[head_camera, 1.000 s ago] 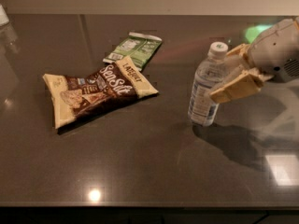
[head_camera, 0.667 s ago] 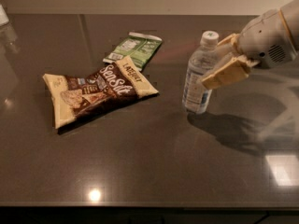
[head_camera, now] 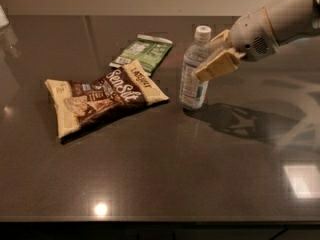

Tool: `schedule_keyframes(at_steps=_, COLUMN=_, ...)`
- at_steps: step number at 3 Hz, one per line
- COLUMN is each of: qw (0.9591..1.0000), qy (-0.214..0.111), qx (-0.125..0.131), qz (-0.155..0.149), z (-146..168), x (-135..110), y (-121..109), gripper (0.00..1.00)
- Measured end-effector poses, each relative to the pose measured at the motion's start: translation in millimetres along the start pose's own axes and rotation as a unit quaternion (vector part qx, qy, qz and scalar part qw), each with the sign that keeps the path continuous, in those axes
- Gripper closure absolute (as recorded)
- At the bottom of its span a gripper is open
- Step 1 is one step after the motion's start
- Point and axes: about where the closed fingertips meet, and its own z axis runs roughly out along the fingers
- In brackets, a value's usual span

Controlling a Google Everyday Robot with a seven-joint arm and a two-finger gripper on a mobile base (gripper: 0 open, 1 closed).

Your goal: Move blue plastic bottle near brown chip bag

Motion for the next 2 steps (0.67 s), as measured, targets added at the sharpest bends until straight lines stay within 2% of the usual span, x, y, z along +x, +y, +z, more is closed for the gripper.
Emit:
schedule_keyframes(at_steps=1, qw=0.9999, qy=-0.008, qx=-0.012, qz=0.003, z=20.4, x=-8.7, y=-9.7, gripper=1.0)
schedule_keyframes(at_steps=2, qw=0.9997, qy=-0.011, qx=-0.023, qz=0.004, z=35.4, x=-14.6, y=-15.5, gripper=0.82)
